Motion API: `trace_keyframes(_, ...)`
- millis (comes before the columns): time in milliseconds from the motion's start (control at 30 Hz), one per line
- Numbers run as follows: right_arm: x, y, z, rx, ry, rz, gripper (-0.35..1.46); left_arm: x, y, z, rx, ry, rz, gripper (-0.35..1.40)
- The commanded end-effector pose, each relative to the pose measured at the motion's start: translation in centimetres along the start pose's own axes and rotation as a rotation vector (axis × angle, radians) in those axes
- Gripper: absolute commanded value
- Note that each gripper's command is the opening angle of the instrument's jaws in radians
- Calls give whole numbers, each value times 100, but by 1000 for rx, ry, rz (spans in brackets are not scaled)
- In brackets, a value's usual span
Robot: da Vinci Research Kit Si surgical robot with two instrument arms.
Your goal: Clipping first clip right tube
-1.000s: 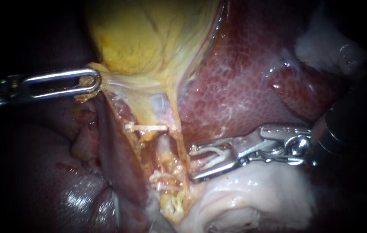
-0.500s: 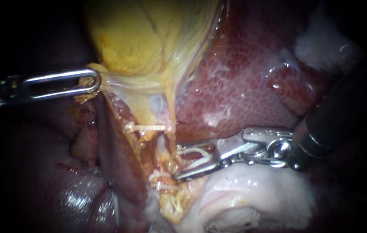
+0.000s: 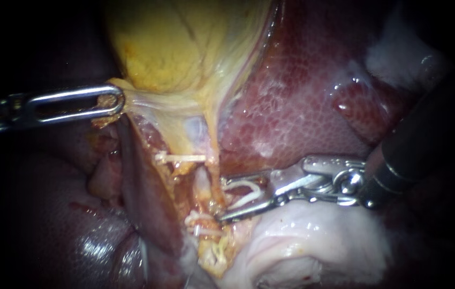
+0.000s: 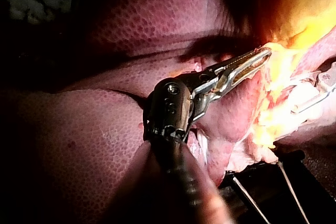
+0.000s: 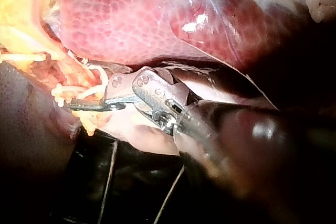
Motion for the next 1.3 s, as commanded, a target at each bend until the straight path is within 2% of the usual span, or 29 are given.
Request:
trace_keyframes(33, -1, 1, 1, -6, -4, -5, 60, 0, 0, 0, 1, 0, 0, -35)
trace_keyframes(300, 2, 7, 8, -27, -7, -21, 60, 0, 0, 0, 1, 0, 0, -35)
trace_keyframes(500, 5, 3, 18, -14, 41, -22, 60, 0, 0, 2, 0, 0, 0, -35)
trace_keyframes(633, -4, -7, 26, 73, 54, -23, 60, 0, 0, 2, 0, 0, 0, -35)
trace_keyframes(767, -15, -23, 34, 177, 20, -2, 60, 0, 0, 1, 1, 0, 0, -35)
trace_keyframes(900, -29, -34, 40, 225, -7, 6, 60, 0, 0, 1, 1, 0, 0, -35)
trace_keyframes(1133, -50, -31, 47, 235, -21, 16, 60, 0, 0, 0, 1, 0, 0, -35)
trace_keyframes(1300, -50, -26, 41, 237, -22, 22, 57, 0, 0, 0, 1, 0, 0, -35)
